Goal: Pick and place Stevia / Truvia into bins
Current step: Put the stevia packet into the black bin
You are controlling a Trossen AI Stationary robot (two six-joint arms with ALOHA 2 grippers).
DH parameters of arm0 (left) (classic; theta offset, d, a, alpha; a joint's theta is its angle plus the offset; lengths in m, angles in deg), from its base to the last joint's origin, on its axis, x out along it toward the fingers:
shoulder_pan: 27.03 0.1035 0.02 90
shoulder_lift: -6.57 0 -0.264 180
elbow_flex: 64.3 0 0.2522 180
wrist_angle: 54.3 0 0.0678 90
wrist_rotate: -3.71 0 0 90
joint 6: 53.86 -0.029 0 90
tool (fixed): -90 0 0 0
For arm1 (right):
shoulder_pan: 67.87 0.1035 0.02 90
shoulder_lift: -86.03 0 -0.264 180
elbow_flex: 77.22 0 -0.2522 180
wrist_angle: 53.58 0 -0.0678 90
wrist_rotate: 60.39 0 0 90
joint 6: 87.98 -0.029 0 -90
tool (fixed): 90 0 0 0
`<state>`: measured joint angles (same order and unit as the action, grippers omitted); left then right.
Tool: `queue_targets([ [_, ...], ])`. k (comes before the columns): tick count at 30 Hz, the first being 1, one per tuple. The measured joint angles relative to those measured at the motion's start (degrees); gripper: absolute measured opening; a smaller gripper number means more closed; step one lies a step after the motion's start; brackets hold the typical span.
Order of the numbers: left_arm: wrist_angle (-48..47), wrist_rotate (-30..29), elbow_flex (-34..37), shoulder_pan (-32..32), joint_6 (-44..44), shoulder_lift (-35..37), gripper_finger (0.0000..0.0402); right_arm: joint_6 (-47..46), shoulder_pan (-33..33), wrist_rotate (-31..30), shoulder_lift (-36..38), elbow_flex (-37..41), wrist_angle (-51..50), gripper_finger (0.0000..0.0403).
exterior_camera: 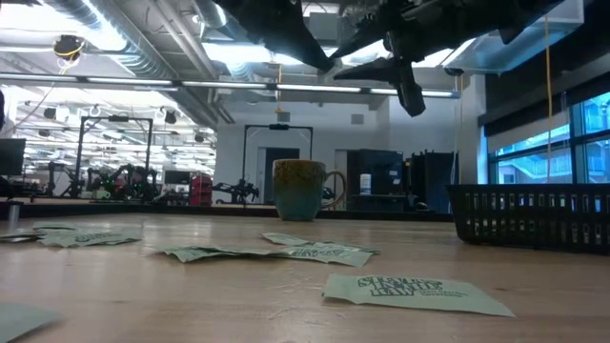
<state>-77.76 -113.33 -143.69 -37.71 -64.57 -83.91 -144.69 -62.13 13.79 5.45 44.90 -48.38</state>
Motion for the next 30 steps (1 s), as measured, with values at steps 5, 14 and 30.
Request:
queue_targets([
  [5,0.0,-0.3,0.0,0.0,0.0,0.0,0.0013,0.2,0.0,0.0,0.0,0.0,0.1,0.0060],
  [14,-0.5,0.7,0.0,-0.1,0.1,0.0,0.0026,2.9,0.0,0.0,0.0,0.0,0.0,0.0006],
  [30,-13.3,18.9,0.1,-0.1,13.7,1.0,0.0106,6.0,-0.1,3.4,6.3,0.0,-10.9,0.0002],
])
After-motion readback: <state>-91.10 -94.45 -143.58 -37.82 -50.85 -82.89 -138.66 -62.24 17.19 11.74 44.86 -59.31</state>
